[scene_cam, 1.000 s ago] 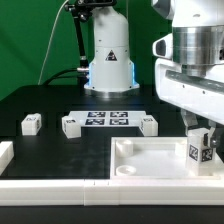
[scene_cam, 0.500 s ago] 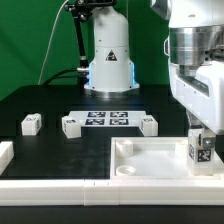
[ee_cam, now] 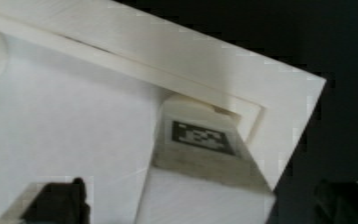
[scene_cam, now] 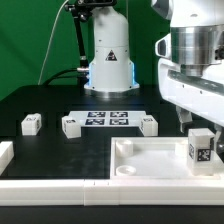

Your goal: Assemble one leg

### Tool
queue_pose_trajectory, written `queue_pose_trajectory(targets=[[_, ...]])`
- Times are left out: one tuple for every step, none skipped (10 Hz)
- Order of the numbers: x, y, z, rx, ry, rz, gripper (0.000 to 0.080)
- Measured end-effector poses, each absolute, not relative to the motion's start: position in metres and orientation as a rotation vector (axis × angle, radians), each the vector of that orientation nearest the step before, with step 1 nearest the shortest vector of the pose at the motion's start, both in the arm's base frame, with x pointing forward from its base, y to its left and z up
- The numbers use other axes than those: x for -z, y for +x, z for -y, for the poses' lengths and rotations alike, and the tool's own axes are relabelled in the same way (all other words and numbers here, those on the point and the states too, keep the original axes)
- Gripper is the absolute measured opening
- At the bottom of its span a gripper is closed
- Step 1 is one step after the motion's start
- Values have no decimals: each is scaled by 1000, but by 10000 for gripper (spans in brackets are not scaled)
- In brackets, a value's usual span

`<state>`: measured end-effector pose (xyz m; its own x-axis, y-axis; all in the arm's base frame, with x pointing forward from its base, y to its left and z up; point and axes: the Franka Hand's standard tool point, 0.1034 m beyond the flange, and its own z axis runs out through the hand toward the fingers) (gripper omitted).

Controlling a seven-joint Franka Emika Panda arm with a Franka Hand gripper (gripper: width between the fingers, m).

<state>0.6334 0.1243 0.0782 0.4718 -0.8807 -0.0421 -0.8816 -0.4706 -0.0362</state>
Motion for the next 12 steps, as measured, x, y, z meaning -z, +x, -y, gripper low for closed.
queue_pose_trajectory(targets=[[-78,634,-124,-20,-2732,-1442,648],[-78,634,-124,-14,-2816,-1273,648],[-78,634,-124,-10,-2877,-1132,649],[-78,634,-124,-1,-2943,-972,649],[-78,634,-123,5,-2988,-843,649],[-78,634,-123,6,-3007,-773,649],[-78,634,-123,10,-3038,-654,649],[-77,634,-123,14,-3058,-561,649],[-77,634,-123,19,-3076,-461,649],[-77,634,-123,19,-3077,-452,649],[-77,634,-123,19,-3077,-452,546],[-77,634,-123,19,-3077,-452,408]])
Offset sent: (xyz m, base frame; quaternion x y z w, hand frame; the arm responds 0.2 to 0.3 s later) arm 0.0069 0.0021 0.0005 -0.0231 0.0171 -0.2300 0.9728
